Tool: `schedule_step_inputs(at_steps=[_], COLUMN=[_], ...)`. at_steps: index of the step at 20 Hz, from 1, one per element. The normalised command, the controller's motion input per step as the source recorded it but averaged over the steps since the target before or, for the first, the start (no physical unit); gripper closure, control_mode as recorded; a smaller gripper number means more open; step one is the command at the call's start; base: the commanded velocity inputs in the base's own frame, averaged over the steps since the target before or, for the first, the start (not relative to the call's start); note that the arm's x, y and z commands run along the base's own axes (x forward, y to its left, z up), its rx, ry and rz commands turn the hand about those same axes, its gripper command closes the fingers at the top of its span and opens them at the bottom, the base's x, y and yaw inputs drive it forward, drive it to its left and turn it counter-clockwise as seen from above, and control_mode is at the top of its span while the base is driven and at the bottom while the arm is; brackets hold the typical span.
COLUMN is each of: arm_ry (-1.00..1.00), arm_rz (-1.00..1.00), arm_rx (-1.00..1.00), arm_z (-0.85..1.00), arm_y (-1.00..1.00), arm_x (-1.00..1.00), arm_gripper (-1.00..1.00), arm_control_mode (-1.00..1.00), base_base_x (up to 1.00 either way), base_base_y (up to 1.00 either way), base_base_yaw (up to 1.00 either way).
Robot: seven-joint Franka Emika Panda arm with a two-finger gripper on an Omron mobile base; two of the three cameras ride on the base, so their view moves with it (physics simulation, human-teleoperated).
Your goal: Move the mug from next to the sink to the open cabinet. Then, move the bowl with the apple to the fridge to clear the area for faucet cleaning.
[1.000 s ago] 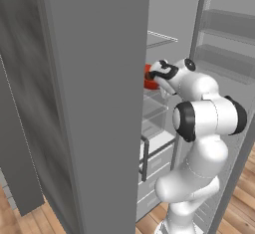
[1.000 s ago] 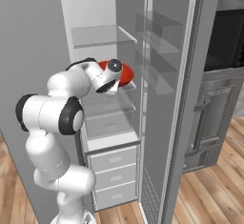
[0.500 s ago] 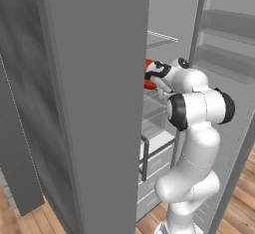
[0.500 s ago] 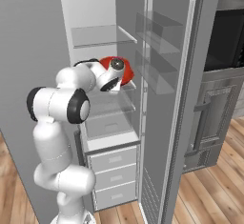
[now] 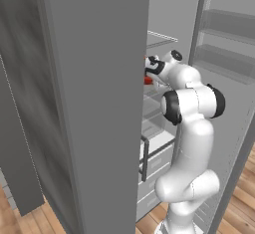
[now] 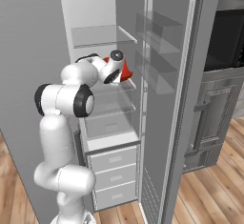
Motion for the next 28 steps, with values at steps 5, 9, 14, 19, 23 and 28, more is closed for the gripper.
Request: schedule_step_inputs(at_steps=[5, 9, 14, 19, 23, 28], arm_ry=[0.03, -0.06, -0.17, -0.1, -0.09, -0.22], arm_rz=[0.01, 0.1, 0.01, 0.0, 0.0, -0.01], arm_rx=[-0.02, -0.1, -0.01, 0.0, 0.0, 0.02], arm_z=[0.07, 0.07, 0.36, 0.0, 0.0, 0.25], arm_y=[0.2, 0.77, 0.31, 0.0, 0.0, -0.16], arm_x=[-0.08, -0.86, -0.99, -1.0, -1.0, -1.0], arm_gripper=[-1.0, -1.0, -1.0, -1.0, -1.0, -1.0], arm_control_mode=[-1.0, -1.0, -1.0, -1.0, -1.0, -1.0], base_base_x=[0.0, 0.0, 0.0, 0.0, 0.0, 0.0], base_base_y=[0.0, 0.0, 0.0, 0.0, 0.0, 0.0], base_base_yaw=[0.0, 0.0, 0.0, 0.0, 0.0, 0.0])
